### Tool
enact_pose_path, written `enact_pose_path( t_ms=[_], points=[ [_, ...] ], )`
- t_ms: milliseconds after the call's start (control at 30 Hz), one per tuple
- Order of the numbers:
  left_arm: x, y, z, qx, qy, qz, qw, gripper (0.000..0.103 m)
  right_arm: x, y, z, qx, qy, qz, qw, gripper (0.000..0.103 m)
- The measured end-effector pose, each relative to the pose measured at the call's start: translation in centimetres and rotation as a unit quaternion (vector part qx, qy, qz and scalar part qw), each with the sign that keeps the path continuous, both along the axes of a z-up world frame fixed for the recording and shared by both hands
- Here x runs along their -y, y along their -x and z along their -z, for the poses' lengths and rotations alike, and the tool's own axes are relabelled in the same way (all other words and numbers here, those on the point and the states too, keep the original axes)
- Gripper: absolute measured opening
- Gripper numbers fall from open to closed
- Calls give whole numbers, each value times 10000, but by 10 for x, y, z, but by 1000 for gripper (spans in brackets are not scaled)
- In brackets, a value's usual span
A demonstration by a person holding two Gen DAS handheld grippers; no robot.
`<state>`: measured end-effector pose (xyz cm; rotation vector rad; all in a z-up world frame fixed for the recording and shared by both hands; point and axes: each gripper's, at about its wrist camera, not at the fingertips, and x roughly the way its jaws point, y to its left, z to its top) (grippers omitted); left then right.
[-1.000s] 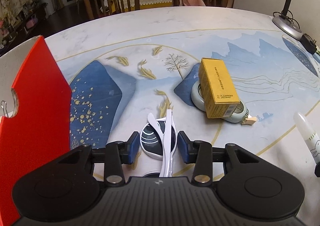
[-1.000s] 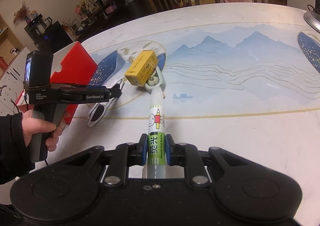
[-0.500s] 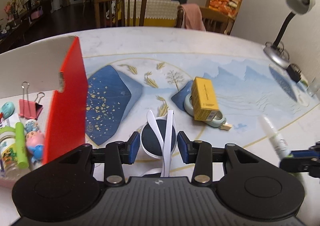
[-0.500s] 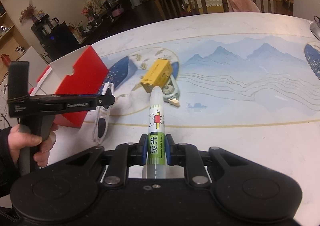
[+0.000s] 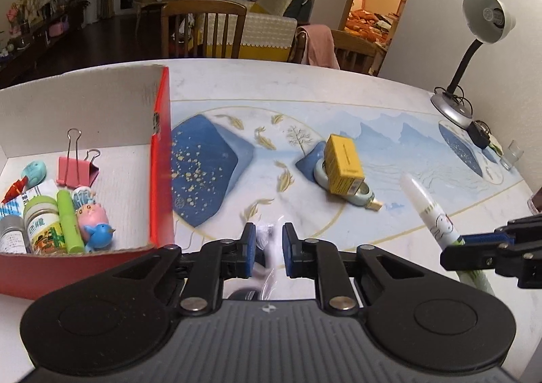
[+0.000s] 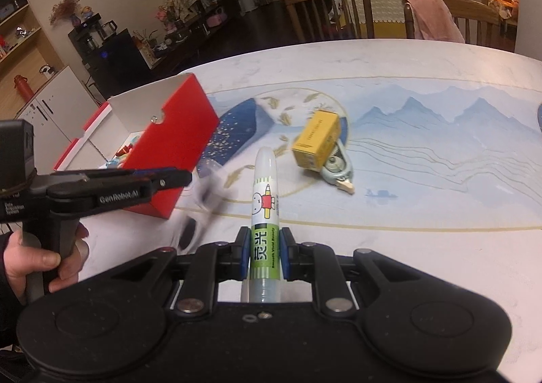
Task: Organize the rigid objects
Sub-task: 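Lift the marker pen and sunglasses with both grippers toward the box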
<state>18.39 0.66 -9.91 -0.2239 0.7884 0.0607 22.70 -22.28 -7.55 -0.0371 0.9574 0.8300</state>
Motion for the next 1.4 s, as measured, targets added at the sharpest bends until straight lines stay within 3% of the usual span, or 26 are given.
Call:
enact_pose_path(
  t_ms=[333,400,467,500,600,700,867,1100,1133,1400],
  points=[
    [-6,3,9,-341,175,591,9975,16,-17,16,-5,55,11,186,9998,17],
    [-5,2,11,-423,152,668,9968,27,-17,18,-5,47,-5,230,9997,17],
    [-3,0,15,-497,126,753,9958,65,-17,19,-3,23,-17,278,9996,17],
    [-1,0,17,-485,78,798,9956,70,-17,19,-2,8,-23,303,9995,17],
    [9,-5,26,-647,-91,995,9929,71,-14,20,2,-38,-32,378,9993,17],
    [21,-10,35,-740,-539,1173,9889,71,-10,20,6,-97,-16,442,9990,17],
    [23,-20,39,-772,-741,1178,9873,42,-3,20,11,-153,-10,504,9986,17],
    [27,-30,40,-760,-1043,1250,9837,27,4,17,13,-194,-25,515,9985,17],
    [27,-31,41,-778,-1073,1256,9832,20,4,17,13,-200,-29,515,9985,17],
    [35,-29,45,-731,-1360,1233,9803,5,10,14,16,-229,-10,469,9986,17]
  ],
)
